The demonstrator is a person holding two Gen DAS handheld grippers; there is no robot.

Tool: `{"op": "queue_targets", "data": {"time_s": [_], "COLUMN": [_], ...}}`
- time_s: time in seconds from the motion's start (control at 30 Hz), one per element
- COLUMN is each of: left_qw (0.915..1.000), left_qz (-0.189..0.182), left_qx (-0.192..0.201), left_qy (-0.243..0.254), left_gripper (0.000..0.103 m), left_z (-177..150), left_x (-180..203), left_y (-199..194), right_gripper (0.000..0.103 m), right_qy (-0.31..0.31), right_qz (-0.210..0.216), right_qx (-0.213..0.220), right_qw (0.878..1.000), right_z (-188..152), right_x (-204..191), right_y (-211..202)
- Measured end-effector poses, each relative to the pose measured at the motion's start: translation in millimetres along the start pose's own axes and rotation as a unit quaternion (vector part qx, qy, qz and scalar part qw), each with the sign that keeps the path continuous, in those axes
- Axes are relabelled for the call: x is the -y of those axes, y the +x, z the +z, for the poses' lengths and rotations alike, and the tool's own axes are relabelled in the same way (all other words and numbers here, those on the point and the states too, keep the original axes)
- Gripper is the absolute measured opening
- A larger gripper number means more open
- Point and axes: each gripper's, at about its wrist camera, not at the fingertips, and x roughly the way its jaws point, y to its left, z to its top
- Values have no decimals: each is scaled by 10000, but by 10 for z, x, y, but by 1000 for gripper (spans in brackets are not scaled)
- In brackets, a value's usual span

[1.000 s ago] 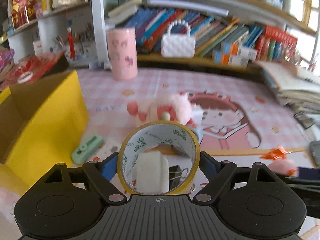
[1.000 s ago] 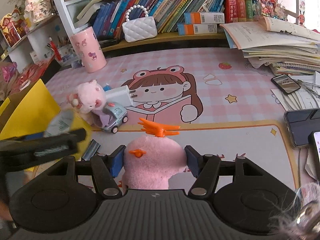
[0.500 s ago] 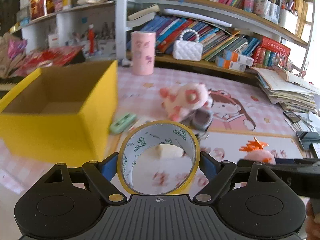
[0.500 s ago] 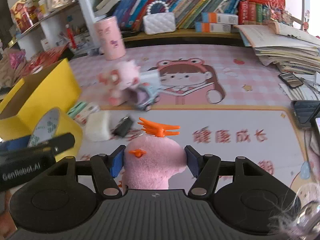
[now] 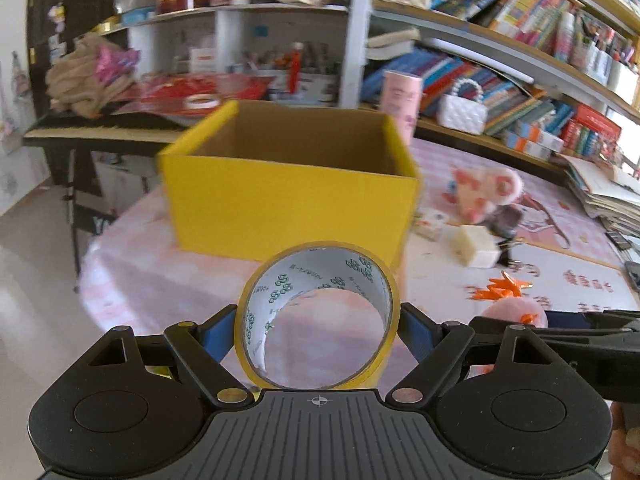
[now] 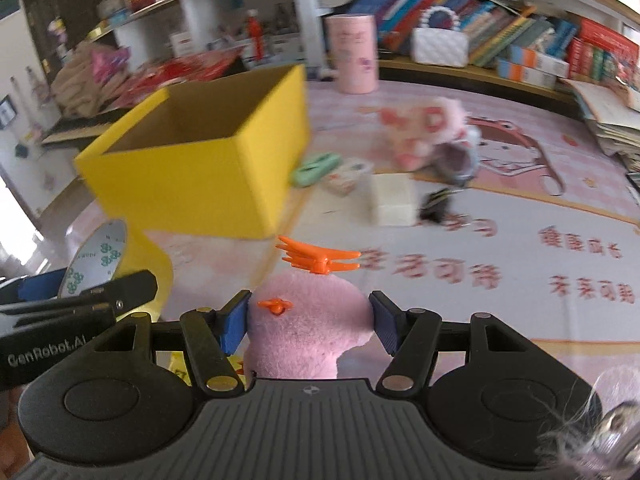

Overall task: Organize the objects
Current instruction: 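Grasp the yellow tape roll rim with the left gripper and lift it, then carry the tape roll and plush chick into the yellow box with both grippers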

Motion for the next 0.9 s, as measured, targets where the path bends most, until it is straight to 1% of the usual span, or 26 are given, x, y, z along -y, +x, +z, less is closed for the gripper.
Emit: {"op": "queue_targets", "data": {"time_s": [0.17,0.4,0.67,0.9], "left_qw": [9999,9998,9997,9995], "left_qz": [109,129,-7,-127], "left_qx": [17,97,222,299], "left_qy": [36,132,75,9], "left_gripper": [85,85,85,85], "left_z": [-82,-139,-141,-122], "left_x": [-395,-717,-892,-979], "left_y": [-152,-288,-362,-381], "right_gripper": [61,61,61,61], "right_qy": [-27,-12,-95,-167], "right_qz": [102,147,35,-67], "right_qx": [-11,10,111,173], "right_qw": [9999,9999,9999,9997], "right_z": [-120,-237,-261,-255], "right_x": [-448,-862,-1115,-1193], "right_y": [-2,-27,-113,-166]}}
